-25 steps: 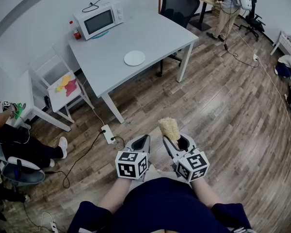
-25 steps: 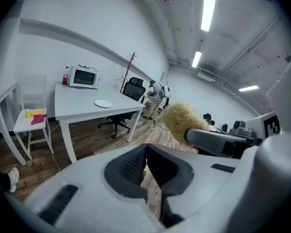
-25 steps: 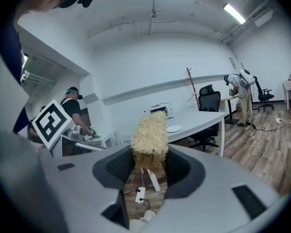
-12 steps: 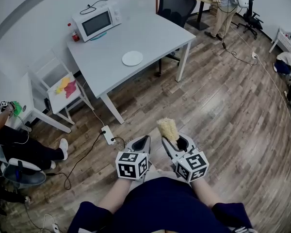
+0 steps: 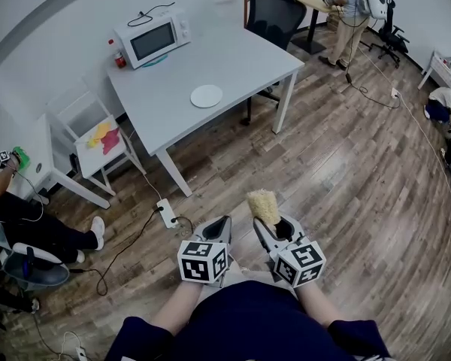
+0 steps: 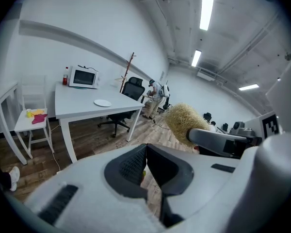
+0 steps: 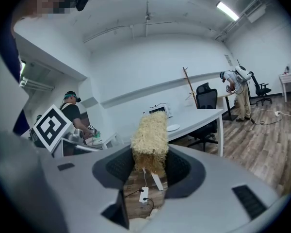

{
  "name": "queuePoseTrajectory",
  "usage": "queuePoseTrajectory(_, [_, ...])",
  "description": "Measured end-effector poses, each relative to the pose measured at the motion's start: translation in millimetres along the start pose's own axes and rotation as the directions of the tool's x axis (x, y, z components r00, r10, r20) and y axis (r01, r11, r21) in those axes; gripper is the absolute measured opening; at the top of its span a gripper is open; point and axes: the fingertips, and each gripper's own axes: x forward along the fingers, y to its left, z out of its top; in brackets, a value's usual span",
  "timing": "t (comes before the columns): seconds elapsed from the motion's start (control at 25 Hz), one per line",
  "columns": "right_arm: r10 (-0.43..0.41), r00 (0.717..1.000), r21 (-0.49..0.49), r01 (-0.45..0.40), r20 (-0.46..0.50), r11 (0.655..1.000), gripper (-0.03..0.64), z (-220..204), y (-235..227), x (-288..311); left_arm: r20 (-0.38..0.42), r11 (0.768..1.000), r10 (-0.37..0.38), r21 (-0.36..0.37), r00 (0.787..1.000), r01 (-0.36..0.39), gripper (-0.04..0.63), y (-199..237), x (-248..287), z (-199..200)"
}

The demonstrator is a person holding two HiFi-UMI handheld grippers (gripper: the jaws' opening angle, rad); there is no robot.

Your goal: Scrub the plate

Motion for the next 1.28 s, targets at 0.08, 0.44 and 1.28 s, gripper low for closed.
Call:
queuePoseTrajectory(0.08, [-0.001,1.0,-0.002,0.001,-0.008,1.0,0.176,-2.9,-0.1,-3.2,-0.002,1.0,0.006,-0.006,1.0,-0.006,0.02,-0.3,-1.6,-2.1])
queuePoseTrajectory(0.44, [-0.004,0.999,0.023,0.006,-0.049,1.0,0.176,-12.3,-4.1,6.1,-0.022,0.999,0.028,-0.032,0.999,-0.028,0.02,13.2,3.1,-0.4])
queuePoseTrajectory(1.28, [-0.037,0.995,0.022,0.039,-0.093,0.999,0.176,37.6,-80.2,124.6,0.004,0.996,0.032,-0.082,0.999,-0.031,0.02,94.6,112.3,94.5])
